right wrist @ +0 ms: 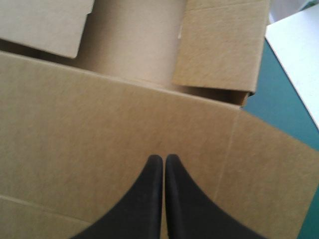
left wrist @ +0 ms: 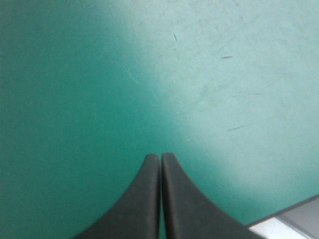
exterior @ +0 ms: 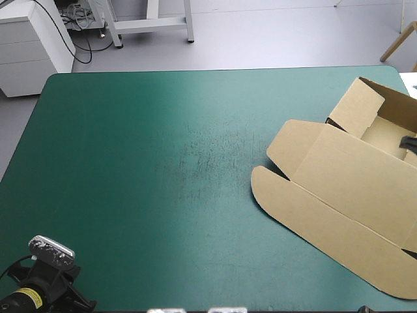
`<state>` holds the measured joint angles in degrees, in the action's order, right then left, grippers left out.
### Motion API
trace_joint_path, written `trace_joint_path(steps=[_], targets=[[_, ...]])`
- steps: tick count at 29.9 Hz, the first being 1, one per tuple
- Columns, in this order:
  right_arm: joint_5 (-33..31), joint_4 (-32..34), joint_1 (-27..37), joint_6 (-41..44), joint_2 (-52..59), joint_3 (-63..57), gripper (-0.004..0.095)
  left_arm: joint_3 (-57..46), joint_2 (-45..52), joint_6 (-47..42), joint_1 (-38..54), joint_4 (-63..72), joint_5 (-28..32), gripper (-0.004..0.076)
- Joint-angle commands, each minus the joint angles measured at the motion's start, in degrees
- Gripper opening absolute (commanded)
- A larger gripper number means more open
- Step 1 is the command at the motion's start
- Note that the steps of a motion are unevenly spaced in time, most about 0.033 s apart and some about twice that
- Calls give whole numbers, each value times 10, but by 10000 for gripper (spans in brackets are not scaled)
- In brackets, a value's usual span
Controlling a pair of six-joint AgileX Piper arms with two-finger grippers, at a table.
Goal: Fold the box
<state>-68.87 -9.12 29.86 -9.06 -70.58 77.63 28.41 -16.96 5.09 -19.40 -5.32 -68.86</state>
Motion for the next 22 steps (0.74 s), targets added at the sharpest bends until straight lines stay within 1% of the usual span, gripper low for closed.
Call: trace_joint_path(steps=[1, 6, 10, 12, 16, 22], targets=[[46, -16, -43, -17, 91, -61, -16, 13, -6, -5, -1, -4, 28, -10], [69, -20, -136, -32, 222, -172, -19, 13, -6, -5, -1, -4, 28, -10], [72, -20, -193, -31, 298, -250, -19, 13, -6, -5, -1, -4, 28, -10], [72, -20, -216, -47, 330, -282, -19, 13, -6, -5, -1, -4, 28, -10], [71, -21, -240, -71, 381, -343, -19, 13, -6, -5, -1, -4, 28, -10], [75, -24, -241, -84, 437, -419, -19, 13, -6, -5, -1, -4, 28, -10]])
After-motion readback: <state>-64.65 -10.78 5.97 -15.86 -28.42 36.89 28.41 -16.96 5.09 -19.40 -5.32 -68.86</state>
